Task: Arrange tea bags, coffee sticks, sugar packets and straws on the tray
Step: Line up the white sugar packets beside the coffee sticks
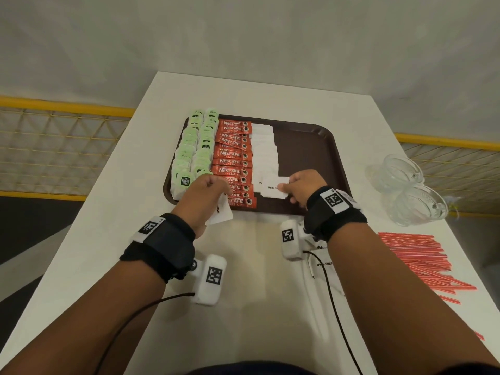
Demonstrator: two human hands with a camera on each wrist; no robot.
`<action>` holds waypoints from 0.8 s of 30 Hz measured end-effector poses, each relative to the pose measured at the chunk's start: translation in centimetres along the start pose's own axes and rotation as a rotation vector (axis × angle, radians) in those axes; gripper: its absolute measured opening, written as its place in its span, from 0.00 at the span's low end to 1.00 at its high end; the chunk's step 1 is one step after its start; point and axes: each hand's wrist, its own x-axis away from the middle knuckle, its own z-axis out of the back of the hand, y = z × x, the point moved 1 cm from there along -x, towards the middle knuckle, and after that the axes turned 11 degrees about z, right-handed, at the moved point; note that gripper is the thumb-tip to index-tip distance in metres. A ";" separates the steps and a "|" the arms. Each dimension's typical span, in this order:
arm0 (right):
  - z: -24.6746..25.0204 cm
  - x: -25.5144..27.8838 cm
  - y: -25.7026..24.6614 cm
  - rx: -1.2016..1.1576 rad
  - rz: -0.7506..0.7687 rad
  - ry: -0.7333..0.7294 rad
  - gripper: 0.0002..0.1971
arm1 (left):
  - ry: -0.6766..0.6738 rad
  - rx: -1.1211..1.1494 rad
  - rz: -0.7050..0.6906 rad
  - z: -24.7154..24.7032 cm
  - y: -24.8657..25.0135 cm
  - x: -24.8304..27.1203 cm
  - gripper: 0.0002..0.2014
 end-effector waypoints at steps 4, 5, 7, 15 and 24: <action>-1.1 -0.8 0.0 0.002 -0.020 -0.037 0.12 | -0.013 0.095 0.047 0.5 0.1 -0.2 0.10; -1.3 -1.0 0.0 -0.004 -0.022 -0.031 0.12 | -0.021 0.098 0.045 0.7 0.1 -0.2 0.11; -1.6 -1.3 -0.1 -0.006 -0.027 -0.018 0.11 | -0.035 0.088 0.021 1.0 0.0 -0.2 0.11; -1.4 -1.2 -1.1 0.227 -0.060 0.015 0.26 | -0.084 0.070 -0.094 1.8 -0.6 -0.3 0.17; -1.0 3.5 -5.3 -0.177 0.230 -0.238 0.17 | -0.068 0.143 -0.184 1.0 0.1 0.2 0.23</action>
